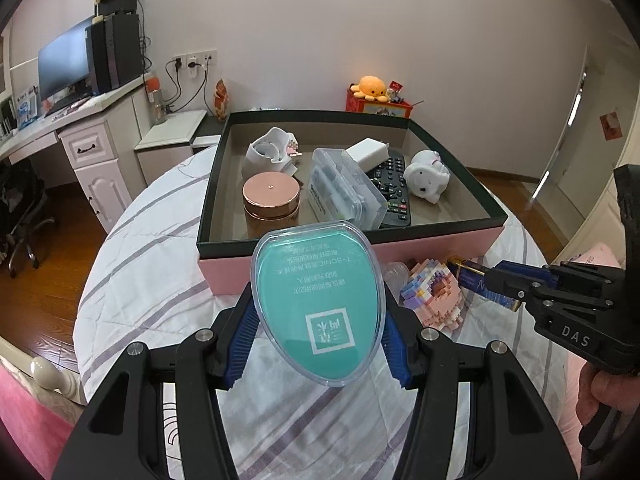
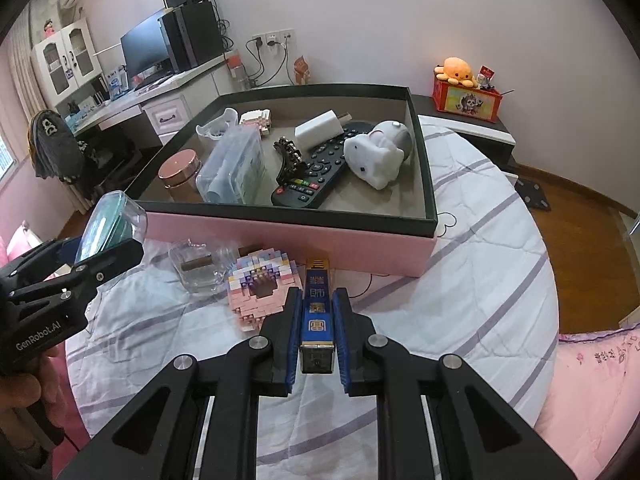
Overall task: Organize rigid objects
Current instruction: 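Carry teal case and lighter box into the pink box and open both tools, then withdraw both tools and move toward the glass jar and block donut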
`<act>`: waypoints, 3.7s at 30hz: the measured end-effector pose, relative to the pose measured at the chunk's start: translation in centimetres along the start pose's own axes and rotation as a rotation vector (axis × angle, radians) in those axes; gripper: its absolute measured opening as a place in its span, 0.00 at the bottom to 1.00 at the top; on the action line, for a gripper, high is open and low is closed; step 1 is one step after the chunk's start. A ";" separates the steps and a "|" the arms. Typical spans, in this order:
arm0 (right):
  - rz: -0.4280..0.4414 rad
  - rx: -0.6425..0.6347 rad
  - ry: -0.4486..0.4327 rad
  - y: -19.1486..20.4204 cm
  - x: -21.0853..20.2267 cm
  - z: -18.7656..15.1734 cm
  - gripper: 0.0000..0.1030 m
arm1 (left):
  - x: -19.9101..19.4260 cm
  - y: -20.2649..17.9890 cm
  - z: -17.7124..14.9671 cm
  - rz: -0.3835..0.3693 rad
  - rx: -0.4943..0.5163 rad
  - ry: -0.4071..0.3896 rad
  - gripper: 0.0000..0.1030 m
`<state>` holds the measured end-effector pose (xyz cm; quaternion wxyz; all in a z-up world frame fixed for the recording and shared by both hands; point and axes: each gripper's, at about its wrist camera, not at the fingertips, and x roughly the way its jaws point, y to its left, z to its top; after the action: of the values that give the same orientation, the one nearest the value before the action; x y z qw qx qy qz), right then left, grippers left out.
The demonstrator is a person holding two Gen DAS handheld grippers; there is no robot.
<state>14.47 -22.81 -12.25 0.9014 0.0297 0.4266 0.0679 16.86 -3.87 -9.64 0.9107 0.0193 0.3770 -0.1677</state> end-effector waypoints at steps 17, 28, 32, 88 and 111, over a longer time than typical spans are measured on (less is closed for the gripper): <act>0.012 -0.056 -0.120 2.0 -4.0 5.1 0.15 | -1.5 -0.9 5.3 0.000 0.042 -0.093 0.55; -0.008 -0.028 -0.113 -0.1 2.9 14.4 0.15 | 5.8 -1.5 14.1 -0.004 0.052 -0.062 0.55; -0.013 0.005 -0.078 -2.0 6.9 16.6 0.15 | 9.7 -0.9 16.0 -0.002 0.035 -0.018 0.55; -0.069 0.091 -0.235 0.9 -7.6 7.0 1.00 | -7.3 -0.1 5.1 0.178 -0.019 -0.225 1.00; -0.072 0.063 -0.161 2.7 -10.0 -5.3 1.00 | -10.1 -3.1 -4.2 0.161 -0.014 -0.102 1.00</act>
<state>3.82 -21.64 -7.64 0.9332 0.0481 0.3555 0.0196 6.33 -3.22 -5.32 0.9394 0.0347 0.3285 -0.0919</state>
